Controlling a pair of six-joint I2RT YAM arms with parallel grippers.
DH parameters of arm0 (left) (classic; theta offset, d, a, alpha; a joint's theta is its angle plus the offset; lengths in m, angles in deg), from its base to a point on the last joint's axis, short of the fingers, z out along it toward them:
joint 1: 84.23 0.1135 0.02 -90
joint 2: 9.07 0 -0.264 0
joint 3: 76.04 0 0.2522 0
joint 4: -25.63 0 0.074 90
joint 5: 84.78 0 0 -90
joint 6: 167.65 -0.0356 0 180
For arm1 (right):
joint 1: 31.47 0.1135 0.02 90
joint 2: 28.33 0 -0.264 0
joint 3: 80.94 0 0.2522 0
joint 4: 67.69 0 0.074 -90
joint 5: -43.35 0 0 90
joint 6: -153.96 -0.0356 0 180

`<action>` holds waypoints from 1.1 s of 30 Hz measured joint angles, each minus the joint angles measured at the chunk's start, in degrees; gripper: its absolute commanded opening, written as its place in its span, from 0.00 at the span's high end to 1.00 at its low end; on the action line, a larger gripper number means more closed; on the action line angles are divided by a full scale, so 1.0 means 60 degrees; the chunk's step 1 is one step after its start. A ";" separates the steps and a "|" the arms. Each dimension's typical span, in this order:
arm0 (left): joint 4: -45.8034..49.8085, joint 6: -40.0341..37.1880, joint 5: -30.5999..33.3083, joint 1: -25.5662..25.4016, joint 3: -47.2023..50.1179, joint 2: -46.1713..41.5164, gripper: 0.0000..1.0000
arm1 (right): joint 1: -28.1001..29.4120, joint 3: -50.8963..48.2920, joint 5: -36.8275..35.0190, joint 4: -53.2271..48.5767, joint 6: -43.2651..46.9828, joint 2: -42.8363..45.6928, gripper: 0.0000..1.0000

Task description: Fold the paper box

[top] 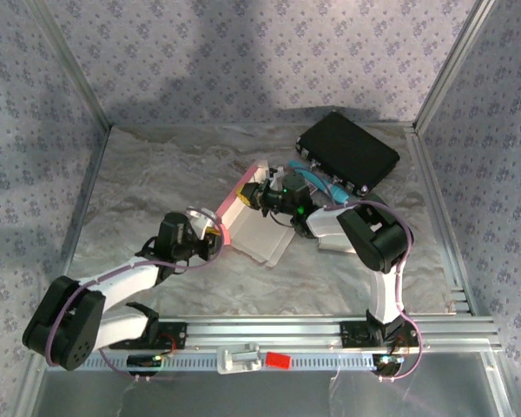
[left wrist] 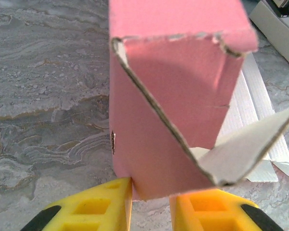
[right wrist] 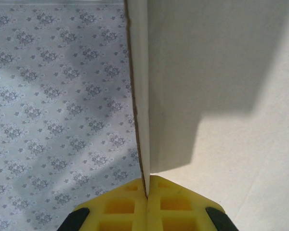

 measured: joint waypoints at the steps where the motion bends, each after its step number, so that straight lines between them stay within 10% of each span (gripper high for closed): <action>1: -0.0011 0.0025 0.0004 -0.0007 -0.0025 0.0033 0.73 | 0.0004 0.0000 -0.0033 0.0044 -0.0018 -0.0004 1.00; 33: 0.0186 -0.0058 0.1406 -0.0040 -0.0339 -0.0033 0.77 | 0.0280 0.0375 -0.0721 0.0827 -0.0783 -0.0576 1.00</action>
